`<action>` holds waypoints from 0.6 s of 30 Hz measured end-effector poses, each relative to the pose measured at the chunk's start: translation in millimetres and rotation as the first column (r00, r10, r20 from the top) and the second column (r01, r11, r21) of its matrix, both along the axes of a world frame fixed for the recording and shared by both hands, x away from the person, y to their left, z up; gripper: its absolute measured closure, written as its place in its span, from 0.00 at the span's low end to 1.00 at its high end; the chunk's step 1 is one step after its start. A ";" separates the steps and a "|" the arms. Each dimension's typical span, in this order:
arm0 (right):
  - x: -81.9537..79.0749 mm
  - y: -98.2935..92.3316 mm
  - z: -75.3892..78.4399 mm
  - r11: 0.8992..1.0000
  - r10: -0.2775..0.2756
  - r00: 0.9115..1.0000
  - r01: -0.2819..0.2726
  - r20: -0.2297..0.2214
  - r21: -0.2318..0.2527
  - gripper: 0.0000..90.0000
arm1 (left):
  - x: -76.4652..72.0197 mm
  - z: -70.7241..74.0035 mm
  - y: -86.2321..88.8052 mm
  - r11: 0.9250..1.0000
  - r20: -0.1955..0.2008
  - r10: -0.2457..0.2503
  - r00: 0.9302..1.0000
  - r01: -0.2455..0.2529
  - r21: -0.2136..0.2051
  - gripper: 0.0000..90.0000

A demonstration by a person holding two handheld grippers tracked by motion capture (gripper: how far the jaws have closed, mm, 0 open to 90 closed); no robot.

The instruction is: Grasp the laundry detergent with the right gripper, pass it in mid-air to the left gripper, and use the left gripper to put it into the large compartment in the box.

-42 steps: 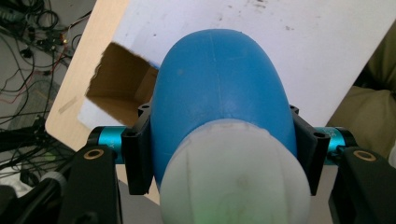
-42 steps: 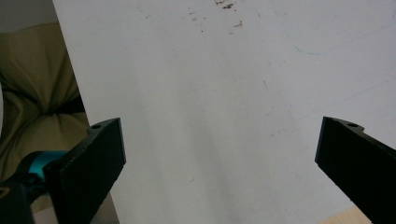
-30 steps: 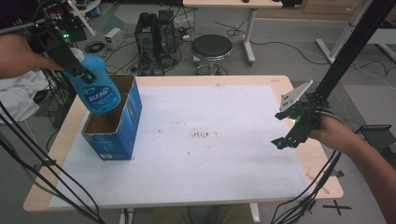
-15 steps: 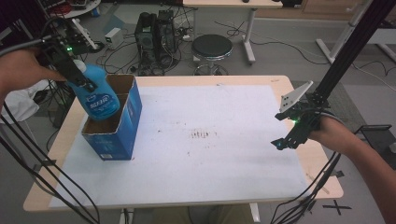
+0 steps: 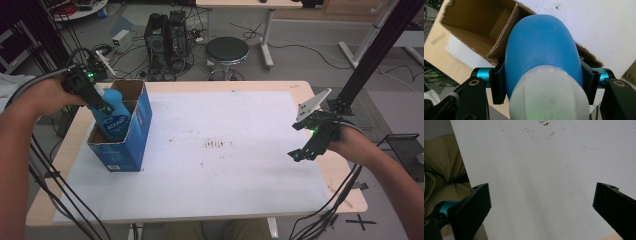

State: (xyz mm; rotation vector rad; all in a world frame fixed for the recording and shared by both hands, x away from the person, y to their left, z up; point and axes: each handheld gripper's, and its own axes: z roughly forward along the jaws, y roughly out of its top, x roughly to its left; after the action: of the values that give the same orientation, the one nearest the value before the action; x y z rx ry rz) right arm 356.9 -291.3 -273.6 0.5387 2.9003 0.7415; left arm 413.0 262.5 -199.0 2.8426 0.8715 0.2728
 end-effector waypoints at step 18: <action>1.7 6.5 -6.1 1.000 0.008 1.000 -0.008 -0.009 0.001 0.01 | 10.4 -59.5 1.0 0.998 -0.059 -0.042 0.997 0.044 0.041 0.42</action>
State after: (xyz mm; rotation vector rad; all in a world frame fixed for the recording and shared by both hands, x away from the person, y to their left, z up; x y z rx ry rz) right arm 358.6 -284.8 -279.7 0.5321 2.9125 0.7439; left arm 423.4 263.5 -258.5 2.9185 0.8235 0.2062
